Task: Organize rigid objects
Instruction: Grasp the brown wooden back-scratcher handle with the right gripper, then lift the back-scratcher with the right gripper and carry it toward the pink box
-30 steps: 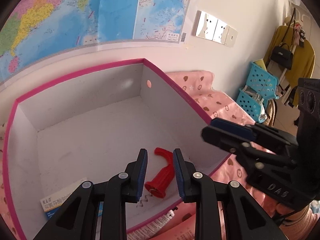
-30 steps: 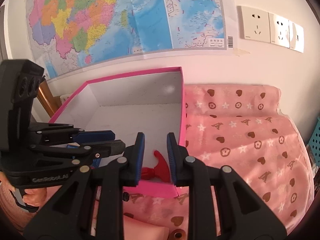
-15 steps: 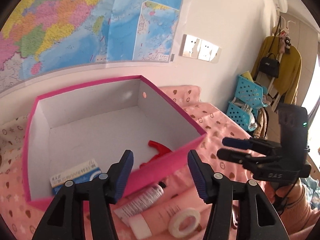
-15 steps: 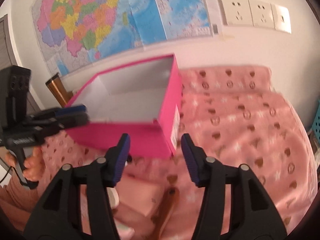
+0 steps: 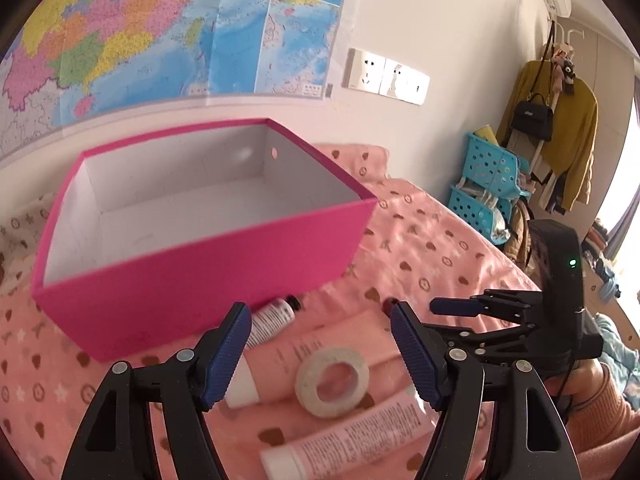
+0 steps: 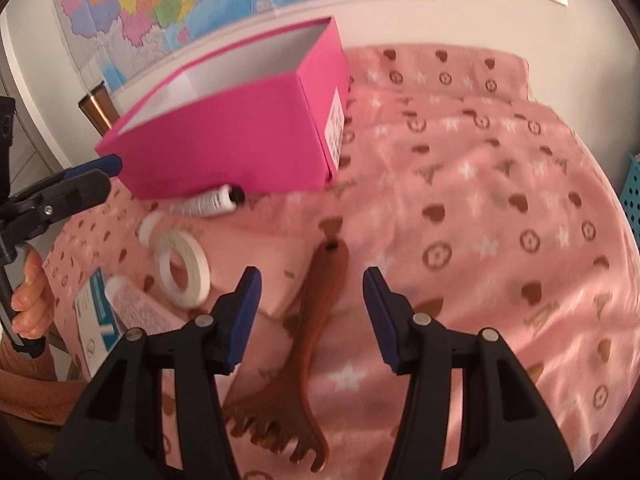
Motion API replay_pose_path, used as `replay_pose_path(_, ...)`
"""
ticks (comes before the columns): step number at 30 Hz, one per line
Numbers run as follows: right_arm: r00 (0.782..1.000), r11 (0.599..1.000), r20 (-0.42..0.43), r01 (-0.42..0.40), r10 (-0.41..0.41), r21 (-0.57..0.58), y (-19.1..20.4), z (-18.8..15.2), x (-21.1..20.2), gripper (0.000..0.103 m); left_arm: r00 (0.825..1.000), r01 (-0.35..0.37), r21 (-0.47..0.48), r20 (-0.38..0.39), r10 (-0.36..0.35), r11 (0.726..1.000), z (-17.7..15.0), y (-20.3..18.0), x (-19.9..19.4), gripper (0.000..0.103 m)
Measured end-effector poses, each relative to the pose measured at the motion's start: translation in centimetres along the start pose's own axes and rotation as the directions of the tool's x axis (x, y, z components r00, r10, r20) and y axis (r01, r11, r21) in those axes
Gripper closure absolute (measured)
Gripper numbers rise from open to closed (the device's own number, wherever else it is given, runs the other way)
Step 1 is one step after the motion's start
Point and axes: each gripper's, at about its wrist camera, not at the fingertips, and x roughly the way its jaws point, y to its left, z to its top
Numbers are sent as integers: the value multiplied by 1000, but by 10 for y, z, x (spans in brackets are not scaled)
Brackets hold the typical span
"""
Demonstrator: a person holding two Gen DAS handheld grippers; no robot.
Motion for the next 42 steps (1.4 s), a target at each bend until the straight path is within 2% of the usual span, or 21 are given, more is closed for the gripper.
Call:
replay_pose_path(3, 1000, 1000, -25, 12, -12, -2, 1, -9, 4, 48, 1000, -4, -10, -5, 4, 1000, -8, -2, -1, 29)
replay_pose_path(6, 999, 1000, -38, 23, -23, -5, 3, -13, 7, 57, 1000, 6, -28, -22, -7, 1000, -14, -2, 1, 29)
replay_pose_path(11, 998, 999, -50, 37, -38, -7, 6, -15, 11, 67, 999, 12, -42, -32, -13, 999, -21, -3, 1, 29)
replay_pose_path(20, 994, 995, -52, 95, -96, -26, 13, -16, 15, 72, 999, 23, -39, -42, -24, 999, -25, -9, 3, 29)
replay_pose_path(22, 994, 995, -52, 95, -96, -19, 13, -17, 15, 81, 999, 25, -35, -48, -27, 999, -27, -11, 4, 29)
replay_pose_path(23, 994, 995, -53, 96, -97, -18, 13, -17, 16, 81, 998, 27, -35, -50, -29, 999, -27, -11, 5, 29)
replay_pose_path(29, 995, 996, -47, 84, -83, 10, 9, -17, 12, 83, 998, 41, -16, -56, -42, 999, -28, -19, 5, 29)
replay_pose_path(36, 1000, 998, 16, 12, -13, 55, 1, -15, -9, 84, 992, 99, 25, -77, -97, 995, -29, -33, 12, 29)
replay_pose_path(42, 997, 998, 64, -42, 39, 43, 10, -8, -23, 85, 974, 202, 99, -123, -190, 974, -30, -57, 23, 30)
